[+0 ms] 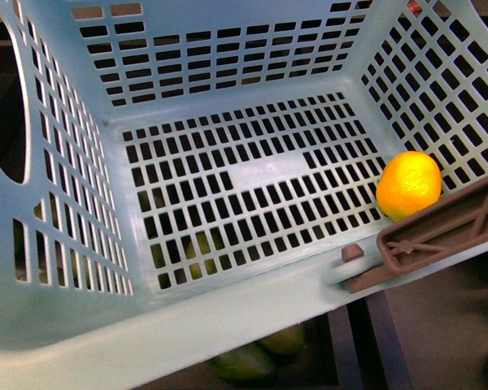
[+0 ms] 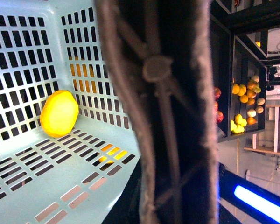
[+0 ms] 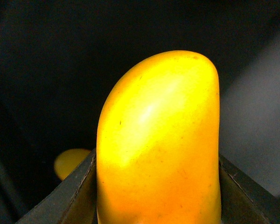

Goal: Pick lemon and mango into basket

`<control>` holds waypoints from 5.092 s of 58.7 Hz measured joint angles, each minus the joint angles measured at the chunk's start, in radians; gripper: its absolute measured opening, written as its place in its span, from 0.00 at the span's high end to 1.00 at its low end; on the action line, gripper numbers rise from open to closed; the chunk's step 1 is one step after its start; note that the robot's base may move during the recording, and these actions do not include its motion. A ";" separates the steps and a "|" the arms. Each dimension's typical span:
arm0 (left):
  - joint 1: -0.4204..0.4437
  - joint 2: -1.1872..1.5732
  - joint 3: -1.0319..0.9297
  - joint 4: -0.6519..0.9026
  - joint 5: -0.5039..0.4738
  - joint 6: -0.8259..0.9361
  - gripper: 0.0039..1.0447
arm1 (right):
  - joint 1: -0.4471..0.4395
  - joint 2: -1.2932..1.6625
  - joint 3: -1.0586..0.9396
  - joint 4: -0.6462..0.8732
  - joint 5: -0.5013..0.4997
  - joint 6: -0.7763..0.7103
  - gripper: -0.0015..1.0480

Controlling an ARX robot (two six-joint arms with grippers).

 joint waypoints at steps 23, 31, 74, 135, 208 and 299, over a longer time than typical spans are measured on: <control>0.000 0.000 0.000 0.000 0.002 0.000 0.95 | 0.142 -0.709 -0.138 -0.108 -0.031 0.031 0.44; 0.000 0.000 0.000 0.000 0.001 0.000 0.95 | 0.255 -0.812 -0.123 -0.133 0.046 0.030 0.44; 0.000 0.000 0.000 0.000 0.001 -0.001 0.95 | 0.682 -0.626 -0.026 -0.134 0.253 -0.060 0.17; 0.000 0.001 -0.001 -0.001 0.000 -0.005 0.95 | 0.415 -1.192 -0.594 0.158 0.162 -0.528 0.98; 0.000 0.001 -0.001 -0.001 0.001 -0.003 0.95 | 0.414 -1.720 -0.812 -0.122 0.157 -0.528 0.98; -0.011 0.001 -0.001 -0.001 0.018 -0.005 0.95 | 0.414 -1.996 -0.811 -0.404 0.159 -0.530 0.08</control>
